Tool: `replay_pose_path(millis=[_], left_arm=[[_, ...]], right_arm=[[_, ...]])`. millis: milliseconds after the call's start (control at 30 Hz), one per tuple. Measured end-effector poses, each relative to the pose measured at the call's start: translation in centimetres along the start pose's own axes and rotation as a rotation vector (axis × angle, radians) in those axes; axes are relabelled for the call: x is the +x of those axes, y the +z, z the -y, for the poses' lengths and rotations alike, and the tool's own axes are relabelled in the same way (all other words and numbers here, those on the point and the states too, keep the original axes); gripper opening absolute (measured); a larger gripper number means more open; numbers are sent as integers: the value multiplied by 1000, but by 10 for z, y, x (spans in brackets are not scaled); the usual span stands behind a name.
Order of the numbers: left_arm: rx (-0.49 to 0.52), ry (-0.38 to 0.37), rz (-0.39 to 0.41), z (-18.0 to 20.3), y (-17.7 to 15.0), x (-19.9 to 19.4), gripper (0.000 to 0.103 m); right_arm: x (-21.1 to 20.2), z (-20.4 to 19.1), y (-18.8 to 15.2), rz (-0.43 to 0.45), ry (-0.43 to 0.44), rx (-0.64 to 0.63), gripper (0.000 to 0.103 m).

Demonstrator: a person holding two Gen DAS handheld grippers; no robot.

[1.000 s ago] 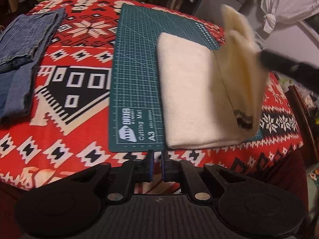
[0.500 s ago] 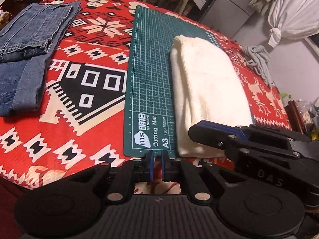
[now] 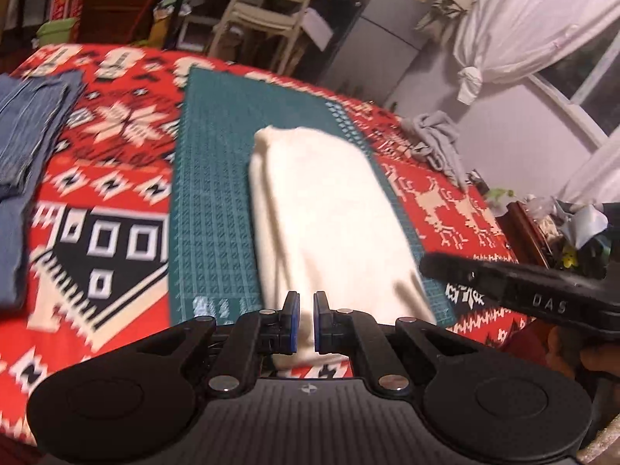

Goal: Fold clothes

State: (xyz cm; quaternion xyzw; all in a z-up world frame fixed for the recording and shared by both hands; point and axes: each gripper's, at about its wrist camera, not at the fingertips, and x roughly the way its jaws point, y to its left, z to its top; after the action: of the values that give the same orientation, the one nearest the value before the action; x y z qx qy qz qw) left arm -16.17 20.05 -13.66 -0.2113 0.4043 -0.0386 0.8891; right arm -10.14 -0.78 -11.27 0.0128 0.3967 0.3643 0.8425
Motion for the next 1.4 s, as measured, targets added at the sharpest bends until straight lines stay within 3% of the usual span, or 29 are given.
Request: replay_pose_path(millis=[167, 367, 533, 667, 800, 900, 967, 1100, 1233, 1400], left_arm=[[-3, 2, -23, 0, 5, 15, 5], [-86, -50, -30, -13, 5, 17, 11], [-96, -35, -37, -15, 0, 17, 28], [-97, -33, -34, -15, -2, 21, 25], [-38, 31, 13, -7, -1, 14, 23], [15, 31, 43, -2, 0, 8, 23], [29, -2, 28, -1, 0, 10, 23], [31, 14, 1, -1, -1, 19, 23], [41, 37, 15, 1, -2, 16, 5], [70, 51, 69, 8, -7, 1, 4]], right_arm=[[-7, 18, -6, 0, -25, 38, 17], [-7, 20, -10, -3, -17, 39, 17], [-4, 16, -11, -12, -4, 30, 17], [-3, 14, -10, -16, -1, 26, 17], [-3, 13, -10, -21, -3, 24, 17], [-3, 13, -11, -24, -5, 23, 17], [-3, 13, -11, -27, -6, 22, 17], [-3, 12, -11, -31, -8, 20, 18], [-3, 12, -11, -33, -11, 19, 18], [-2, 13, -12, -34, -16, 21, 18]])
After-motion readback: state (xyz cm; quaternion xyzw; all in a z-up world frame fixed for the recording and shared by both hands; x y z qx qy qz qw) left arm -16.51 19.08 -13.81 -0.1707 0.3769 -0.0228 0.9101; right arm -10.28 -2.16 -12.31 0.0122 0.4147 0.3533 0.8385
